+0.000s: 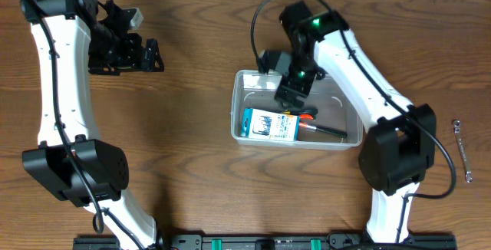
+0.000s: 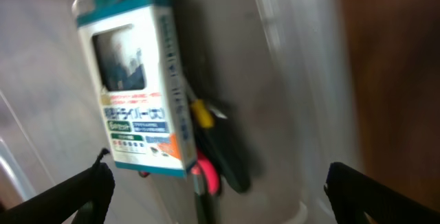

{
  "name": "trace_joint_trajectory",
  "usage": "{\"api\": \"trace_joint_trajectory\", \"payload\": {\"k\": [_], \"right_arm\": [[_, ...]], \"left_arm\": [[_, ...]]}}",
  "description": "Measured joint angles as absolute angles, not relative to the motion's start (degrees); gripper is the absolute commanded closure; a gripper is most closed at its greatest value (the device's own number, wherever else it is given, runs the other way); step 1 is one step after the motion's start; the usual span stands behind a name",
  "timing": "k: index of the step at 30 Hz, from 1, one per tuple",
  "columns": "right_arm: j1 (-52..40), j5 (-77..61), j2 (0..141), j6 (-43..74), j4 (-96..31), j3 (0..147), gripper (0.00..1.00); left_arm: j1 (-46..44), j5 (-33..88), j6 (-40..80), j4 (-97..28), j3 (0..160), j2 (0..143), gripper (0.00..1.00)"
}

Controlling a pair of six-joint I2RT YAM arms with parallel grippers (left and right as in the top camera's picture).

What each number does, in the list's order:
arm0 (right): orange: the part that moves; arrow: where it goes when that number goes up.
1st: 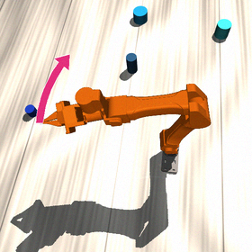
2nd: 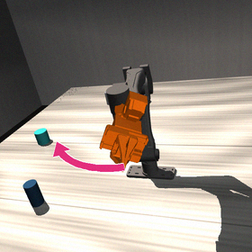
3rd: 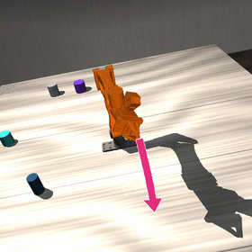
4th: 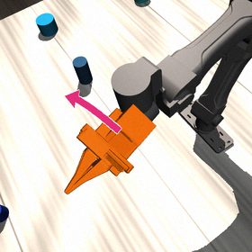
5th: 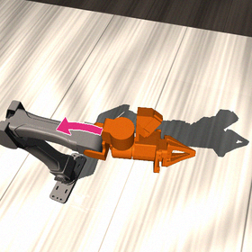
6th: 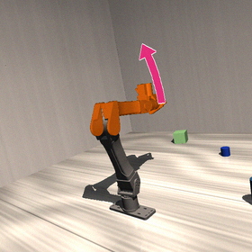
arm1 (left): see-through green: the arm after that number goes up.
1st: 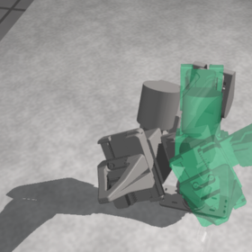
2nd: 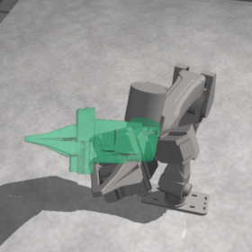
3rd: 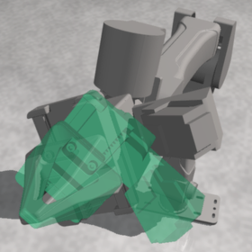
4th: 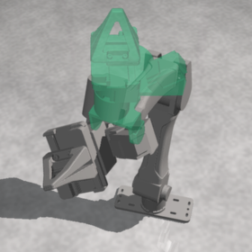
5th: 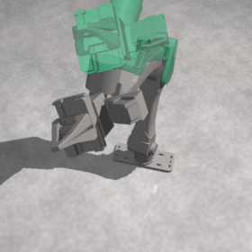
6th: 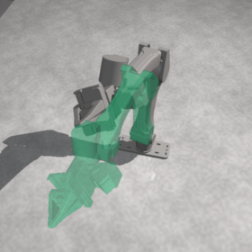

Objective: Pack container
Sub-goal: 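Release the box and lift the right gripper back rightward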

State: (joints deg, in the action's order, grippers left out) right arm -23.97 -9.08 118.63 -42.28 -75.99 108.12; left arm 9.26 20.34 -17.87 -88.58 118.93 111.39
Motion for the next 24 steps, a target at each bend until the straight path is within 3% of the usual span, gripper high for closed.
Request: {"api": "trace_joint_trajectory", "payload": {"k": [10,16,24], "right_arm": [[-18.8,0.5,103.5,-25.9,-87.0,115.1,0.01],[-8.7,2.0,94.8,-22.5,-96.3,115.4,0.01],[7.2,0.9,84.2,-21.5,-97.0,113.7,0.01]], "left_arm": [[9.3,20.3,-17.9,-88.6,118.9,111.4,0.02],[9.3,20.3,-17.9,-88.6,118.9,111.4,0.02],[9.3,20.3,-17.9,-88.5,118.9,111.4,0.02]]}}
